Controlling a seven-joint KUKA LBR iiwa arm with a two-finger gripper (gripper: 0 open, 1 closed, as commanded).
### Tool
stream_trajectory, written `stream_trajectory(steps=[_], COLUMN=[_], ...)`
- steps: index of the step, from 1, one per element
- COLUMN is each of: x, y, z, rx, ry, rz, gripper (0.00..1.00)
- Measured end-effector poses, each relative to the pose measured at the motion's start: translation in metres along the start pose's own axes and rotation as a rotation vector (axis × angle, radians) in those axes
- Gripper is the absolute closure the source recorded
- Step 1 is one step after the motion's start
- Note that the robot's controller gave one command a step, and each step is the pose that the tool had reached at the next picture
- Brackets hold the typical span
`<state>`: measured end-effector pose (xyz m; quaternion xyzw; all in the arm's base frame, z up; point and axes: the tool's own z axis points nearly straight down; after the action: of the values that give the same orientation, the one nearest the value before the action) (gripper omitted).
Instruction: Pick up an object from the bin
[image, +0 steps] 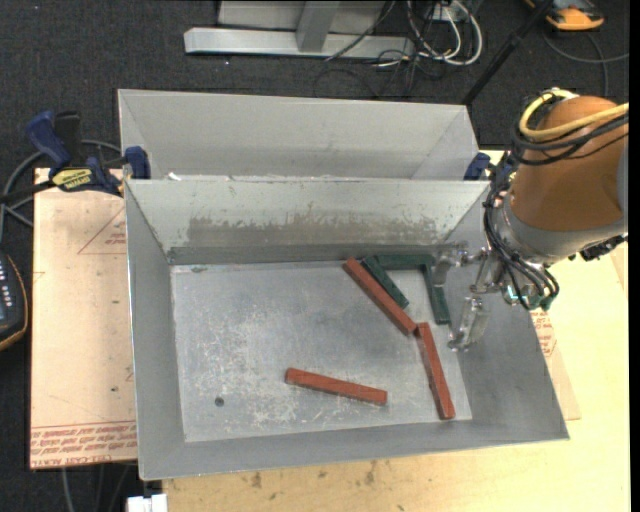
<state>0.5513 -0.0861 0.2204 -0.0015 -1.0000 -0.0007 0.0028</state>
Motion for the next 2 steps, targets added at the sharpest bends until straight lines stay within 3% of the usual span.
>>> stream_trajectory(steps=[1,2], x=[-0.031,-0.042], y=[0.032,-0.057], z=[0.146,0.148], rx=[-0.001,-0.020], ry=[-0.003,-0.004], rz=[-0.035,-0.361], gripper=[0.00,0.00])
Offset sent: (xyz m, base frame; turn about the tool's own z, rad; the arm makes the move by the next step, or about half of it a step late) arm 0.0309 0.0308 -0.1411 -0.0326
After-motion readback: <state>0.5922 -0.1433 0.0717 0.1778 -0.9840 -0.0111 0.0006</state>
